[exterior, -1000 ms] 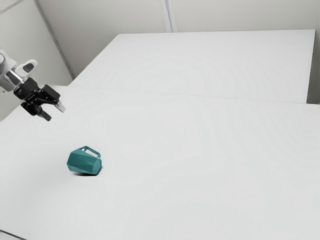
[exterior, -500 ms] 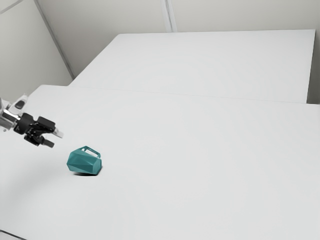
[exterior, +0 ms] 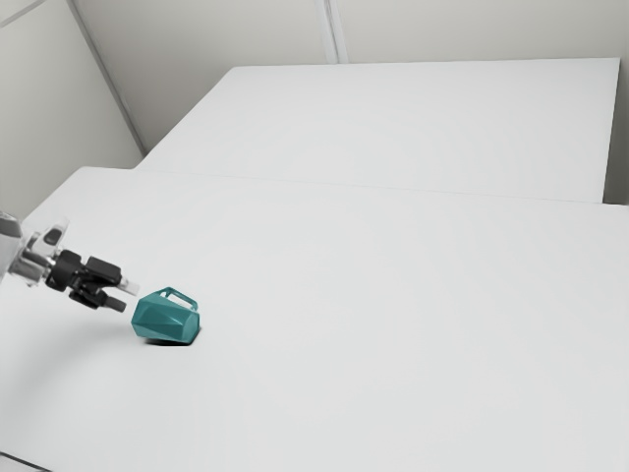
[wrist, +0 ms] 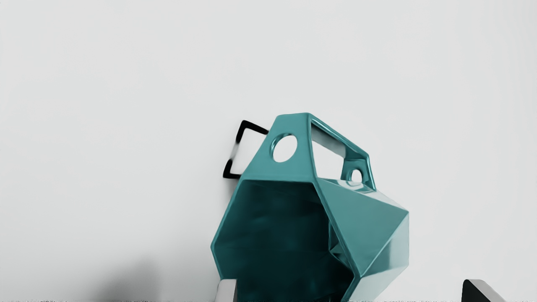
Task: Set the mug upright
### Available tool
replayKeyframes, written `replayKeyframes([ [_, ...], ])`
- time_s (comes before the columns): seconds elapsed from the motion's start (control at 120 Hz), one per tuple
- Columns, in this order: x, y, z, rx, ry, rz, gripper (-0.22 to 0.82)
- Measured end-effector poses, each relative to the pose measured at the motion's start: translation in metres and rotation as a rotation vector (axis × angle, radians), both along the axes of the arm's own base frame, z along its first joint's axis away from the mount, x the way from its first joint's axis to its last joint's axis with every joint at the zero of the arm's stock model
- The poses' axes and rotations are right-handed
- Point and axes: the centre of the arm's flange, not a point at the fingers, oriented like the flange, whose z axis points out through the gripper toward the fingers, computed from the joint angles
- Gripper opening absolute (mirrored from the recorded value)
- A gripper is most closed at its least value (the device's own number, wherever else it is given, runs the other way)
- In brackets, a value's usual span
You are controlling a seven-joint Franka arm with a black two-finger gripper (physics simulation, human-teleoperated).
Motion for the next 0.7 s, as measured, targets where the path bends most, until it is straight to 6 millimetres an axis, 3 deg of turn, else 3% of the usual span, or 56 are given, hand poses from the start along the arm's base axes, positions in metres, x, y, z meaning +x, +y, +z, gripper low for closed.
replayKeyframes([
  [0.283, -0.001, -0.001, -0.014, -0.019, -0.003, -0.029, 0.58],
  [0.7, 0.012, -0.023, -0.019, -0.013, -0.019, -0.103, 0.58],
])
